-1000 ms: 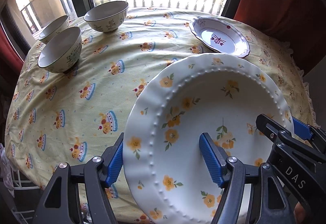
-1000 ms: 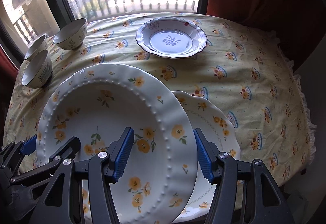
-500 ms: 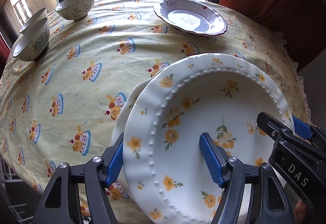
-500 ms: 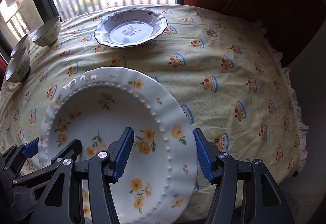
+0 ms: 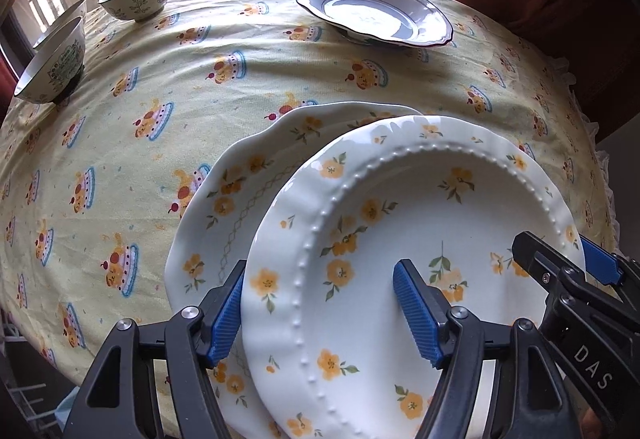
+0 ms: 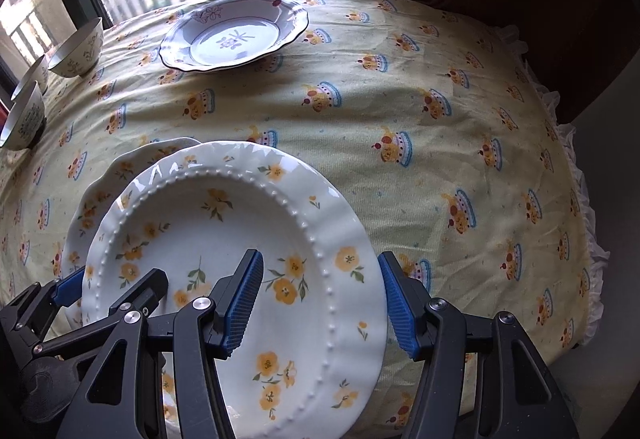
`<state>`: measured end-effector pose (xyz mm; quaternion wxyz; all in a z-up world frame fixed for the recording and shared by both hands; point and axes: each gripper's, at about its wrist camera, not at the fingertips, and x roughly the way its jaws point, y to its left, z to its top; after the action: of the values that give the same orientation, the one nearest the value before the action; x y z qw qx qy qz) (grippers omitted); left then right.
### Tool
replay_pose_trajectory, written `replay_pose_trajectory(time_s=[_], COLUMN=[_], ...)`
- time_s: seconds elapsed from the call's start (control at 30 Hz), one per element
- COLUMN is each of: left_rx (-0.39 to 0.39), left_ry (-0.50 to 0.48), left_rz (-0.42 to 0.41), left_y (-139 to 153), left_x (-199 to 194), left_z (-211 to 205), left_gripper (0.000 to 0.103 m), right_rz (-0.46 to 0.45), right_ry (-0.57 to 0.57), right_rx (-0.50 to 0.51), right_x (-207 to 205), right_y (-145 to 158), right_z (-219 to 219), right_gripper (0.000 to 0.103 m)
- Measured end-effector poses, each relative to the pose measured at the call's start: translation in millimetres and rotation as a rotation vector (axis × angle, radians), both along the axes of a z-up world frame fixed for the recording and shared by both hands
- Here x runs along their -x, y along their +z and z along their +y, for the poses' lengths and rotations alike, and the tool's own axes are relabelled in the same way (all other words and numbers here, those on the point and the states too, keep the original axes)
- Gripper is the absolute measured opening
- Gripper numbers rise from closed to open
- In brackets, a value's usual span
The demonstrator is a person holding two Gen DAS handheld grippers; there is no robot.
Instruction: Organize plates and bowls
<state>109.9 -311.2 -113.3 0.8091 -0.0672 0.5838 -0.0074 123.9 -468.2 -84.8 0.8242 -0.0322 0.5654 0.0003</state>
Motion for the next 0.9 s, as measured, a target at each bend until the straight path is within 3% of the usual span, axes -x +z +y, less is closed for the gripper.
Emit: replay_pose_trajectory(time_s=[0.23, 0.43, 0.7, 0.9], left_rx=[-0.045, -0.133, -0.170, -0.198], left_ry=[0.016, 0.007, -0.048, -0.052], left_rz=[-0.014, -0.059, -0.005, 0.005], left_y=[-0.2, -0.9, -2.6, 6.2], left_x=[-1.2, 0.2, 7.6, 11.9], left_z=[-3.6, -11.0, -15.5, -5.2], left_gripper=[0.075, 0.087, 0.093, 0.093], right_rz=[0.008, -0.001, -0.011, 0.052], right_ry=[0.021, 0.017, 0.008, 0.031], right_rx=[0.005, -0.028, -0.072, -0.078], right_x=[-0.7, 4.9, 9.2, 3.9], right_y=[-3.5, -3.9, -0.2, -12.0], right_z=[0.4, -2.3, -6.0, 4.6], right_gripper=[0.062, 0.057, 0.053, 0.053])
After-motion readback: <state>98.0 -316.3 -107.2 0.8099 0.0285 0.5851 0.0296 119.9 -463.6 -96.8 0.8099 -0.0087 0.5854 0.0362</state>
